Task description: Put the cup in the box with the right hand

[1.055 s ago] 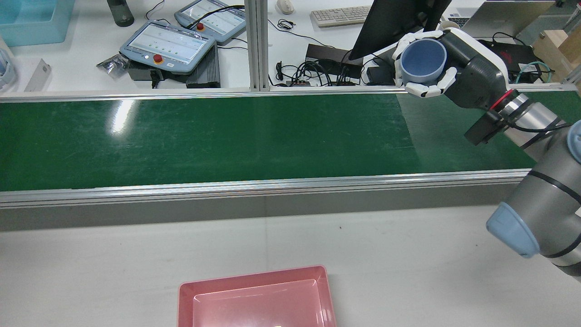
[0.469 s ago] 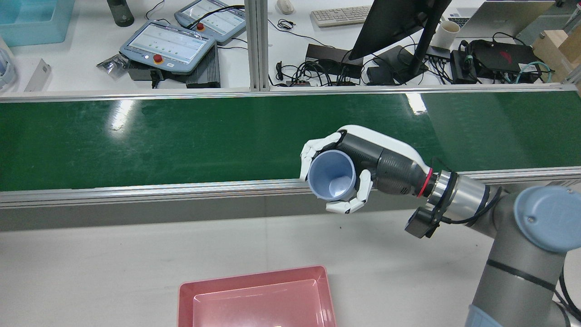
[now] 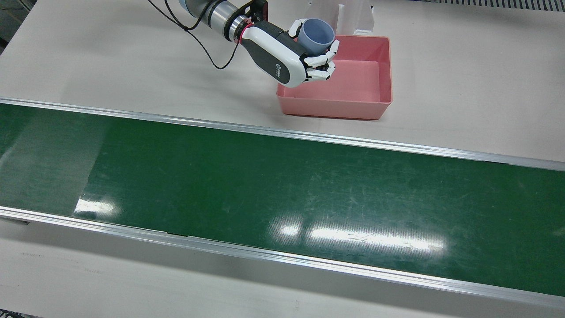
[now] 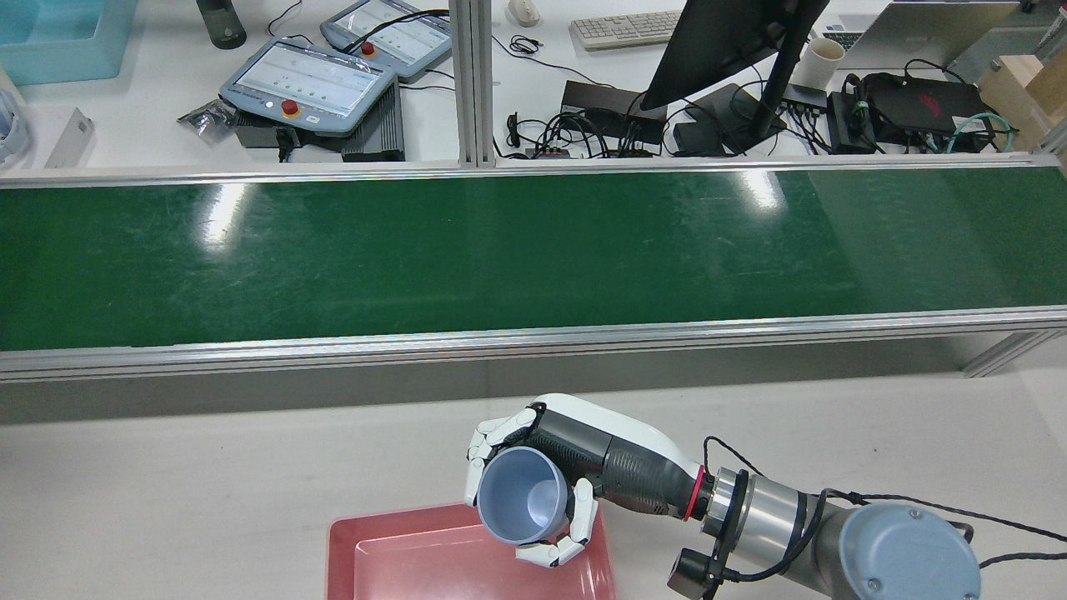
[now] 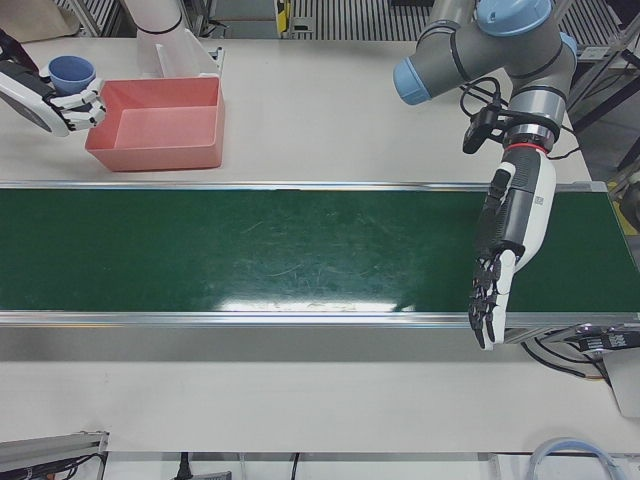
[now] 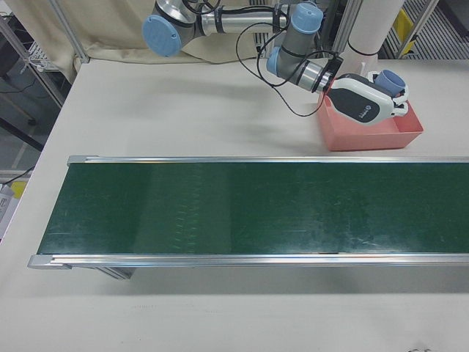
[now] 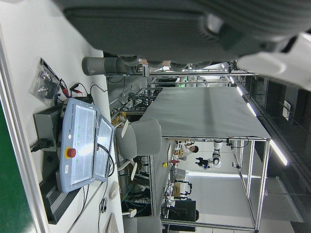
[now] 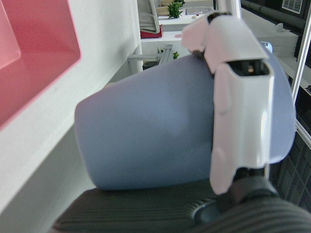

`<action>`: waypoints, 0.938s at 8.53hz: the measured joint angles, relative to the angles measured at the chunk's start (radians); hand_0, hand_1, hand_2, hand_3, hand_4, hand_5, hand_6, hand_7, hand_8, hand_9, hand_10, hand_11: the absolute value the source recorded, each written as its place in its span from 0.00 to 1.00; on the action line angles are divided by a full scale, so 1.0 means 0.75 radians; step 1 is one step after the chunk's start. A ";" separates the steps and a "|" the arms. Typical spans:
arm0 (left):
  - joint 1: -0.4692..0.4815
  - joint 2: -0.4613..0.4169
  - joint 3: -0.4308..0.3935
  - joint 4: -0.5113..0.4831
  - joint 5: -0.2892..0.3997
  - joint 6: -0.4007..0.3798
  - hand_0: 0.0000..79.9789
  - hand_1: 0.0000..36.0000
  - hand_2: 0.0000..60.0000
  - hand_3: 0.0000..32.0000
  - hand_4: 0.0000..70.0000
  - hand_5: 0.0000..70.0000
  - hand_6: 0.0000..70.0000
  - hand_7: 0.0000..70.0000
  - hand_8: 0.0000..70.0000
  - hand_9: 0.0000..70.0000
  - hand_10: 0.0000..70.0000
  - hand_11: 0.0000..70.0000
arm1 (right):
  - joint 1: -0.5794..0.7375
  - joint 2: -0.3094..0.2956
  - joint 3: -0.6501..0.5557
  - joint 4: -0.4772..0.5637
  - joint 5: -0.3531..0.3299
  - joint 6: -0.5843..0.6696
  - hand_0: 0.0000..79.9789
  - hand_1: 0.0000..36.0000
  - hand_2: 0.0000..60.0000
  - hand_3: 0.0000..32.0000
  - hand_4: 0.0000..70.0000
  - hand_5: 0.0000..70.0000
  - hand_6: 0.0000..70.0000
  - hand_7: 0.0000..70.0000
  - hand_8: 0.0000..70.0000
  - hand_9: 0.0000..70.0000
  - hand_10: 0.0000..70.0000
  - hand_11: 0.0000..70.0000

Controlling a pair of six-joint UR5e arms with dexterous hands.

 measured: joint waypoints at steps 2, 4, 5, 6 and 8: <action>0.000 0.000 0.000 0.000 0.000 0.000 0.00 0.00 0.00 0.00 0.00 0.00 0.00 0.00 0.00 0.00 0.00 0.00 | -0.057 -0.036 -0.007 0.008 0.065 -0.014 0.64 0.01 0.00 0.00 0.17 0.08 0.29 1.00 0.27 0.56 0.24 0.36; 0.000 0.000 0.000 0.000 0.000 0.000 0.00 0.00 0.00 0.00 0.00 0.00 0.00 0.00 0.00 0.00 0.00 0.00 | -0.070 -0.059 -0.028 0.011 0.081 -0.016 0.59 0.06 0.00 0.00 0.12 0.01 0.09 0.50 0.00 0.08 0.00 0.00; 0.000 0.000 0.000 0.000 0.000 0.000 0.00 0.00 0.00 0.00 0.00 0.00 0.00 0.00 0.00 0.00 0.00 0.00 | -0.072 -0.064 -0.038 0.011 0.083 -0.016 0.60 0.01 0.00 0.00 0.16 0.01 0.08 0.46 0.00 0.07 0.00 0.00; 0.000 0.000 0.000 0.000 0.000 0.000 0.00 0.00 0.00 0.00 0.00 0.00 0.00 0.00 0.00 0.00 0.00 0.00 | -0.072 -0.066 -0.044 0.011 0.084 -0.015 0.59 0.03 0.00 0.00 0.14 0.01 0.08 0.47 0.00 0.07 0.00 0.00; 0.000 0.000 0.000 0.000 0.000 0.000 0.00 0.00 0.00 0.00 0.00 0.00 0.00 0.00 0.00 0.00 0.00 0.00 | -0.071 -0.067 -0.048 0.011 0.084 -0.009 0.60 0.00 0.00 0.00 0.18 0.01 0.10 0.54 0.00 0.09 0.00 0.00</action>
